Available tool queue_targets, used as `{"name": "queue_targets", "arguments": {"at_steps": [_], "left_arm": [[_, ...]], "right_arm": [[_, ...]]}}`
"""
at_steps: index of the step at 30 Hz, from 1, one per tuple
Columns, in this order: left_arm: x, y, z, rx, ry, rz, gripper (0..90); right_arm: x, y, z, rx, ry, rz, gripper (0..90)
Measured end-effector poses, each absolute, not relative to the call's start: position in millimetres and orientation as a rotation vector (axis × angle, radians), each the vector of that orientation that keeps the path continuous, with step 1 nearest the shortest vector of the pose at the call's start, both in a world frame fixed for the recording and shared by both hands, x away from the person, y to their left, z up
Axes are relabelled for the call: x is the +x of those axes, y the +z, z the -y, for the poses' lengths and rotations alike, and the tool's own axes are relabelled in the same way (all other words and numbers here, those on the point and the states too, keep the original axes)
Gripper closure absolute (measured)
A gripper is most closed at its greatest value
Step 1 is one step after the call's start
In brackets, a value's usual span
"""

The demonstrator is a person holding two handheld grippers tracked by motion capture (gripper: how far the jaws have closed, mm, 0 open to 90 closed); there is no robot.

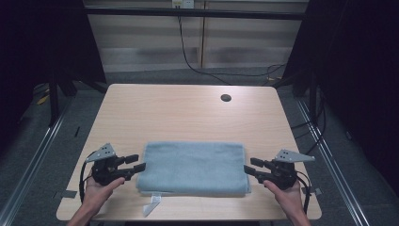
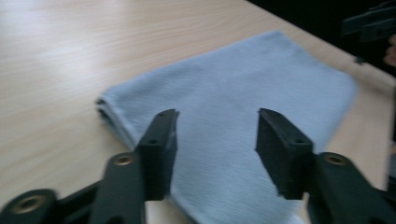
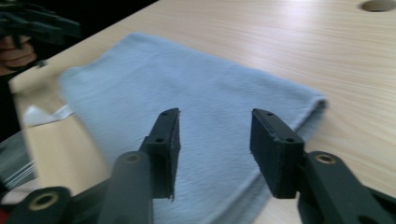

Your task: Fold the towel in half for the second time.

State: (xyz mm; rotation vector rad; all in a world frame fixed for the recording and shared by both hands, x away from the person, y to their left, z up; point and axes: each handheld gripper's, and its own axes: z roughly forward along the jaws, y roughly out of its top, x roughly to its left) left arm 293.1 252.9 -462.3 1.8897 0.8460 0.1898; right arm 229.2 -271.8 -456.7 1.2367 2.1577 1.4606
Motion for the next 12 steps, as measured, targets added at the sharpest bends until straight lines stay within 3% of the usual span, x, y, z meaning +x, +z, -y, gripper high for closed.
{"name": "queue_targets", "arguments": {"at_steps": [3,12], "left_arm": [[297,-468,-263,1.866,0.274,-0.901,38.5],[292,-484,-283,1.868,0.275,-0.975,23.8]], "right_arm": [[232,-460,277,1.279,1.415,-2.116,44.0],[228,-473,301,1.377,1.329,-2.010,37.2]]}}
